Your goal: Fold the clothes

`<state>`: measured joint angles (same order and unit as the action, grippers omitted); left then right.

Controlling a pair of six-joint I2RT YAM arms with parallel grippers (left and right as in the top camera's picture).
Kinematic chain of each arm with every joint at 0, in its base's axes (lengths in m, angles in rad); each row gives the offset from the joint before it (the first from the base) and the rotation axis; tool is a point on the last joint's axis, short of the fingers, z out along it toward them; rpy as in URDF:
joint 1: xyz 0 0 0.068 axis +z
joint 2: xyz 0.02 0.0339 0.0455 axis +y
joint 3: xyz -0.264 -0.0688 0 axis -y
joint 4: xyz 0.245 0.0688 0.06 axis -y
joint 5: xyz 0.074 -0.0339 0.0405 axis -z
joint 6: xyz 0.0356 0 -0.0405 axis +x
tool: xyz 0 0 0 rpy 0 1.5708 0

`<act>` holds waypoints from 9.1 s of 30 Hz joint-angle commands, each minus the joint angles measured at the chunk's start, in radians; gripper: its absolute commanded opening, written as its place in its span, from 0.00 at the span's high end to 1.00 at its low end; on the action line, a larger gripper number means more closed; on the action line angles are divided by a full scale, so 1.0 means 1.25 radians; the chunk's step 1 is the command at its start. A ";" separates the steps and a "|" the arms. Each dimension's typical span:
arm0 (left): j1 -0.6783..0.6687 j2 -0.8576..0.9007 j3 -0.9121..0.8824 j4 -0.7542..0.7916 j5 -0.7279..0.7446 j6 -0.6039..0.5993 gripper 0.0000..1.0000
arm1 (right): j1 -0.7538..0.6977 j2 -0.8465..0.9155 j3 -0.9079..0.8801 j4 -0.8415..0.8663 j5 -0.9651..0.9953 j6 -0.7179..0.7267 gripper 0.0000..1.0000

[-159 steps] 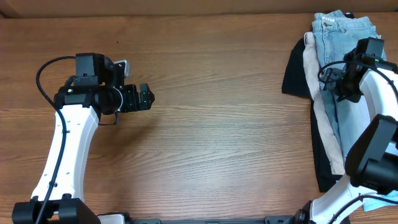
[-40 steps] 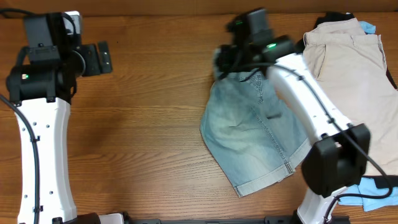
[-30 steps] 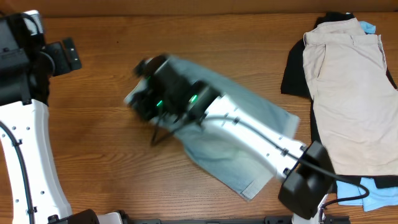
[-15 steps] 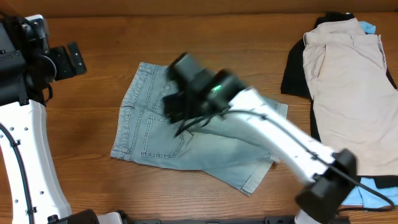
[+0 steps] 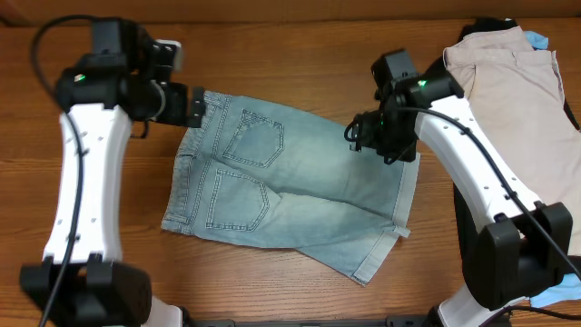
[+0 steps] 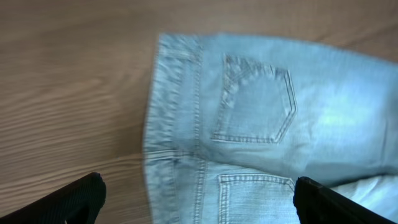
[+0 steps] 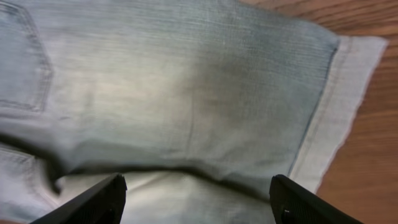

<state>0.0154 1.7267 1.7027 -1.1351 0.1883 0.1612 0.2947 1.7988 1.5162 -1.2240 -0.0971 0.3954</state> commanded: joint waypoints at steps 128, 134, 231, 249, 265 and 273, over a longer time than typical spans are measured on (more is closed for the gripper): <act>-0.013 -0.261 -0.563 0.084 -0.118 -0.638 0.01 | 0.107 -0.264 -0.571 0.421 0.210 0.413 0.33; -0.013 -0.261 -0.576 0.104 -0.132 -0.638 0.00 | 0.107 -0.219 -0.575 0.470 0.208 0.369 0.52; -0.096 -0.078 -0.545 -0.036 -0.236 -0.443 0.90 | 0.114 -0.450 -0.281 0.085 0.125 0.141 0.12; -0.101 -0.078 -0.334 -0.409 -0.130 -0.371 0.75 | 0.114 -0.427 -0.281 0.083 0.124 0.141 0.12; -0.141 -0.062 -0.341 -0.016 -0.094 -0.303 0.00 | 0.114 -0.427 -0.281 0.102 0.125 0.137 0.12; -0.181 0.054 -0.341 0.114 -0.103 -0.150 0.00 | 0.114 -0.423 -0.282 0.104 0.125 0.138 0.12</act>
<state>-0.1978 1.7378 1.2701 -0.9958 0.0570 -0.1452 0.4400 1.2675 1.1370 -1.0992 0.0452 0.5751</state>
